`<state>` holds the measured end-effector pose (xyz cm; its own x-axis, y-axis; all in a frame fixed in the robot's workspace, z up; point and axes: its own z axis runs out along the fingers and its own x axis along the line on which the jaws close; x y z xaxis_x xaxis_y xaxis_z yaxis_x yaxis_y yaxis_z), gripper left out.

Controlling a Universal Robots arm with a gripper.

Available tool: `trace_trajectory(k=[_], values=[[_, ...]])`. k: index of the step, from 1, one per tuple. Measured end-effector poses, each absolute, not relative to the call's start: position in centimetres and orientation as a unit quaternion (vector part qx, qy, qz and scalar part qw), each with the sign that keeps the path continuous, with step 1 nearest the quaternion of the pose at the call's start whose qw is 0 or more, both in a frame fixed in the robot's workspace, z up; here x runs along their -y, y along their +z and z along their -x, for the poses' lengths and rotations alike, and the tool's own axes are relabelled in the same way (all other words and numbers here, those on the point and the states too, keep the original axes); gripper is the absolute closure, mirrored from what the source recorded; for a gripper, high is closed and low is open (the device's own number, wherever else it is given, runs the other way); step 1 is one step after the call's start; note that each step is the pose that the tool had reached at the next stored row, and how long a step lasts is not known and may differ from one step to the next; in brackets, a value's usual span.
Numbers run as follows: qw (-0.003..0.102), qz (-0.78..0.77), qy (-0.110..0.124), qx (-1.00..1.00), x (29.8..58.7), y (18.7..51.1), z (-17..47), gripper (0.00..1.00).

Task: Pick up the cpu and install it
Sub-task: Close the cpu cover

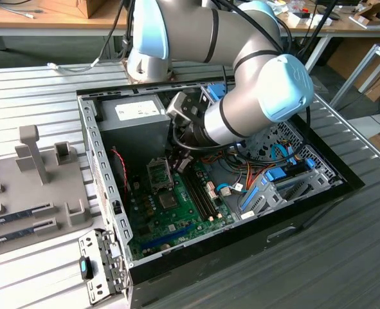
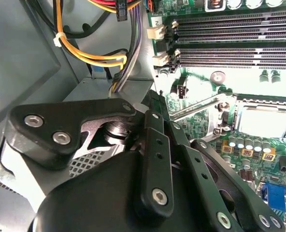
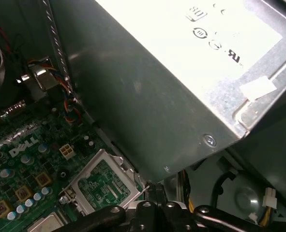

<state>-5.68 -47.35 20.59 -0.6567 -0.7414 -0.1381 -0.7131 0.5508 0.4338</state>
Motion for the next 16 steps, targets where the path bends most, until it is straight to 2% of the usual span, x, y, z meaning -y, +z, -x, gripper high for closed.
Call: trace_trajectory(k=[16], values=[[0.031, -0.417, -0.232, 0.878, 47.9, 22.2, 5.8, 0.89]])
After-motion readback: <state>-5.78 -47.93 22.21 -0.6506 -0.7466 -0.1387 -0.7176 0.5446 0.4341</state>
